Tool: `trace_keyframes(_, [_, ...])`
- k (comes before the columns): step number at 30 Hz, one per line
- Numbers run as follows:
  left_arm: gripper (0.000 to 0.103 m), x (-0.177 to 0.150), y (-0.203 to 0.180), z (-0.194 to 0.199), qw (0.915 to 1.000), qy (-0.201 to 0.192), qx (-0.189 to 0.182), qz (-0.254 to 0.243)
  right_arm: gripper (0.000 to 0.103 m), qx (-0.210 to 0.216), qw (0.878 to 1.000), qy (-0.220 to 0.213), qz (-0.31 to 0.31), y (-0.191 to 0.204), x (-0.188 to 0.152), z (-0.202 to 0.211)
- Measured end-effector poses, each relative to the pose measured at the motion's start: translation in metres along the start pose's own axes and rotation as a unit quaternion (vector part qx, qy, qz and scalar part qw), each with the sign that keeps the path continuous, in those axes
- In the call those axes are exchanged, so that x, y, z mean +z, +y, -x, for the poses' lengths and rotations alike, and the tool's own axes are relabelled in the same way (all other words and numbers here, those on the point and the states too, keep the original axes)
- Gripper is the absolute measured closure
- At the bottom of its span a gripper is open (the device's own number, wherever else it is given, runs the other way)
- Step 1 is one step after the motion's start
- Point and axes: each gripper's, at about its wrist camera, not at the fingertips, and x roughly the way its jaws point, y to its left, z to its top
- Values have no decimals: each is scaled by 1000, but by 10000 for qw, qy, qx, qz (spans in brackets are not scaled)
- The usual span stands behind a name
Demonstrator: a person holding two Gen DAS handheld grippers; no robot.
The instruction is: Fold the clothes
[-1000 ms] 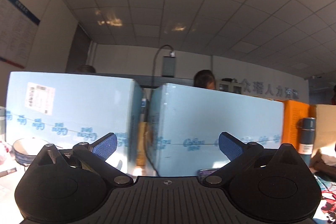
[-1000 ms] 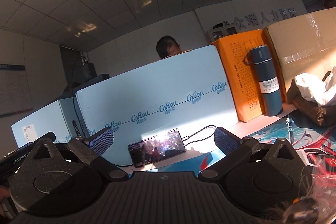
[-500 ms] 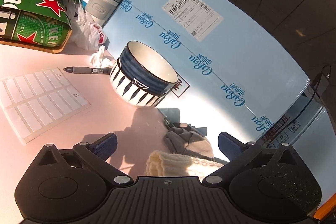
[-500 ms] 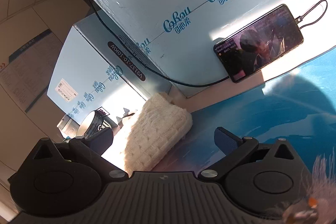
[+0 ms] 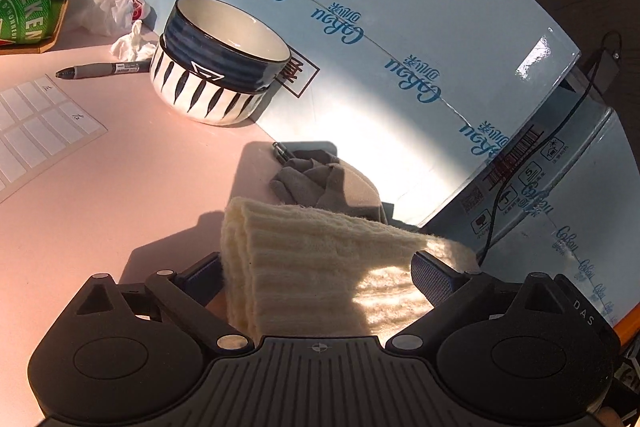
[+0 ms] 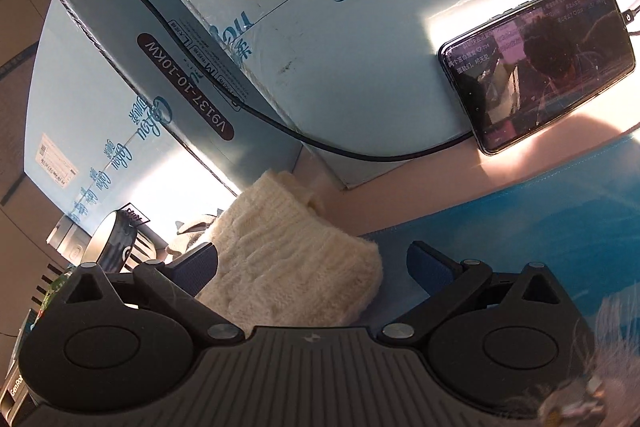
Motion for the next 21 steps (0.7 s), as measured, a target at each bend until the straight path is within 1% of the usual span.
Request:
trace_keyframes(1, [15, -2, -3, 0, 9999, -21, 68, -123, 6, -59, 10000, -4, 62, 4, -1, -1])
trace_keyframes(2, [21, -3, -6, -1, 9996, -39, 142, -254, 21, -83, 9999, -12, 95, 6, -3, -1])
trace_keyframes(3, [24, -4, -8, 0, 9991, -74, 201, -358, 26, -79, 9999, -40, 89, 7, -6, 0])
trace_keyframes(4, [30, -5, -11, 1, 9986, -111, 256, -460, 28, -86, 9999, -105, 78, 6, -8, 4])
trace_keyframes(5, [38, -4, -12, 3, 9984, -168, 242, -492, 37, -78, 9998, -173, 90, 5, -10, 7])
trace_keyframes(6, [40, -4, -12, 5, 9981, -225, 227, -524, 48, -54, 9996, -229, 121, 4, -10, 11])
trace_keyframes(8, [52, -3, -14, 9, 9977, -320, 166, -576, 59, -4, 9995, -294, 141, 2, -11, 21])
trace_keyframes(9, [54, -2, -14, 12, 9976, -348, 92, -596, 63, 40, 9994, -315, 115, 0, -10, 29])
trace_keyframes(11, [60, -1, -14, 14, 9977, -326, -140, -578, 68, 126, 9993, -355, 62, -3, -9, 44])
trace_keyframes(14, [62, -3, -15, 13, 9958, -154, -736, -516, 70, 77, 9991, -425, 2, -11, -8, 71])
trace_keyframes(17, [63, -9, -25, 16, 9867, -29, -1453, -731, 72, 107, 9985, -541, -1, -22, -8, 107])
trace_keyframes(19, [62, -17, -38, 19, 9731, 105, -2071, -1001, 72, 159, 9978, -649, 22, -33, -6, 133])
trace_keyframes(21, [62, -27, -55, 22, 9583, 251, -2591, -1180, 72, 159, 9970, -758, 26, -46, -2, 157])
